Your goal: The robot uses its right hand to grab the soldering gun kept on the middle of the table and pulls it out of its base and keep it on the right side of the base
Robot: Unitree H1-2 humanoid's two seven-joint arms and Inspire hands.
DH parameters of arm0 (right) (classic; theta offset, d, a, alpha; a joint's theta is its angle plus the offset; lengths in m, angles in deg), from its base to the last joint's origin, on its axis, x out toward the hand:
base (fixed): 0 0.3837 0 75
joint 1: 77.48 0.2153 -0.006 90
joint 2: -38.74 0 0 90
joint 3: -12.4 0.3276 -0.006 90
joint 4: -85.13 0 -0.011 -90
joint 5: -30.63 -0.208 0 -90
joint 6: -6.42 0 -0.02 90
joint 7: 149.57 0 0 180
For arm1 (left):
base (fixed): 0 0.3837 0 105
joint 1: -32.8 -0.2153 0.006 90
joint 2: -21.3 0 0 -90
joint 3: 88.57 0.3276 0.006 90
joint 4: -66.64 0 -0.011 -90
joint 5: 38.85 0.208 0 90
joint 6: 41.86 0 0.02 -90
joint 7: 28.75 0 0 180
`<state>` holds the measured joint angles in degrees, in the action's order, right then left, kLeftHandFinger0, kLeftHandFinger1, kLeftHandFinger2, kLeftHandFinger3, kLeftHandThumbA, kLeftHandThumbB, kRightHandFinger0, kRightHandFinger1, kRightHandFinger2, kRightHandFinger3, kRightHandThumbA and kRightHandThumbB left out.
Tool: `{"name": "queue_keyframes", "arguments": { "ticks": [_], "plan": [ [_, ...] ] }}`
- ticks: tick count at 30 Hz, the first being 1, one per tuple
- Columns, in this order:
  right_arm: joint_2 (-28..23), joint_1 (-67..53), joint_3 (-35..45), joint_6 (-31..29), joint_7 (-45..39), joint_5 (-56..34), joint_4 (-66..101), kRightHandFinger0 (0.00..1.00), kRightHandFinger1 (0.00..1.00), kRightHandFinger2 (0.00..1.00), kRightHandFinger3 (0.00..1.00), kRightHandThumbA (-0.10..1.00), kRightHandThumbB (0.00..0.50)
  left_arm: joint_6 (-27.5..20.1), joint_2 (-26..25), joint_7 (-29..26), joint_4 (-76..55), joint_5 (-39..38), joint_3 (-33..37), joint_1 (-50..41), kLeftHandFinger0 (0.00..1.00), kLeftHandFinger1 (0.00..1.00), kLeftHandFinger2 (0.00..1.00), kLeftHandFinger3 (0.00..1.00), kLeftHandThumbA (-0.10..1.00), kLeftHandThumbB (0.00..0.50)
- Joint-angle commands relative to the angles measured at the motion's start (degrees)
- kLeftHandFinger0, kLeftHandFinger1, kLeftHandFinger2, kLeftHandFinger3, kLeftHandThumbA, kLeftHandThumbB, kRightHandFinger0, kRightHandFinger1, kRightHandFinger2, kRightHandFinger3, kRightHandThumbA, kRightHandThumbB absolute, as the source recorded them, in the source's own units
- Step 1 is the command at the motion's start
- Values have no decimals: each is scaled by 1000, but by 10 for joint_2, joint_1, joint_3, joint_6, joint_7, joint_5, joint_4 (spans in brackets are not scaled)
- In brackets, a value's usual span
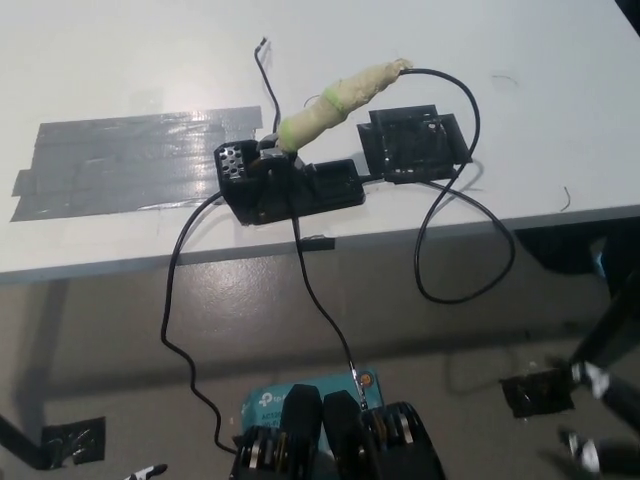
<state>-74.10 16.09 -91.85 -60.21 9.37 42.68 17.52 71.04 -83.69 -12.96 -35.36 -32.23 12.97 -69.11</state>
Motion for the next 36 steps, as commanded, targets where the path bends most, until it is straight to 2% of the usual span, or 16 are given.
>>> {"name": "queue_keyframes", "arguments": {
  "ticks": [1,2,4,5,7,10,13,15,18,19,22,26,29,32,34,36],
  "plan": [
    [11,100,31,33,-9,1,49,1000,1000,1000,1000,421,147,7,-10,7,-9,14,-4,-2,546,649,856,1000,590,222],
    [17,135,32,36,-20,3,51,1000,1000,1000,1000,411,141,9,-9,6,-9,15,-5,-1,547,650,855,1000,588,216],
    [24,238,6,35,-47,57,55,1000,1000,1000,1000,538,185,14,-3,7,-7,3,-12,-1,536,638,836,1000,557,226],
    [28,254,4,36,-51,57,53,1000,1000,1000,1000,514,178,14,-3,7,-8,3,-12,-1,529,632,829,1000,562,227],
    [52,331,-17,36,-68,80,36,1000,1000,1000,1000,570,211,14,-5,6,-10,5,-13,-3,537,641,831,1000,567,222],
    [75,397,-48,36,-87,114,13,1000,1000,1000,1000,593,213,15,-7,5,-14,7,-15,-11,539,641,828,1000,563,214],
    [96,473,-96,35,-84,153,-25,1000,1000,1000,1000,594,222,-3,-11,4,-7,10,-14,-13,508,622,812,1000,603,230],
    [117,540,-131,-8,-72,181,-98,1000,1000,1000,1000,563,234,-8,-8,5,-1,2,-18,-9,517,631,812,979,588,239],
    [121,585,-153,-37,-67,195,-158,1000,1000,1000,1000,580,248,-1,-6,10,2,-2,-17,-2,523,627,820,983,584,247],
    [133,612,-165,-55,-50,207,-212,1000,1000,1000,1000,560,268,3,-5,11,-2,-5,-19,-4,529,633,814,977,566,238],
    [139,637,-190,-72,-37,225,-262,1000,1000,1000,1000,583,273,2,-7,8,-7,4,-16,-7,494,600,796,975,574,232],
    [144,668,-234,-122,-15,260,-343,1000,1000,1000,1000,530,285,-4,-8,10,-10,4,-15,-12,465,584,765,968,565,219],
    [147,686,-256,-155,7,288,-380,1000,1000,1000,1000,459,287,9,-7,12,-14,3,-16,-10,497,612,803,981,567,240],
    [153,703,-260,-169,17,301,-406,1000,1000,1000,1000,500,271,12,-10,16,-18,4,-17,-8,541,649,848,1000,559,215],
    [159,722,-272,-166,2,322,-431,1000,1000,1000,1000,545,271,20,-13,19,-19,10,-14,-4,579,673,874,1000,562,211],
    [161,726,-275,-165,-7,330,-440,1000,1000,1000,1000,533,284,19,-13,19,-19,15,-10,-2,577,668,867,1000,562,207]
  ]
}}
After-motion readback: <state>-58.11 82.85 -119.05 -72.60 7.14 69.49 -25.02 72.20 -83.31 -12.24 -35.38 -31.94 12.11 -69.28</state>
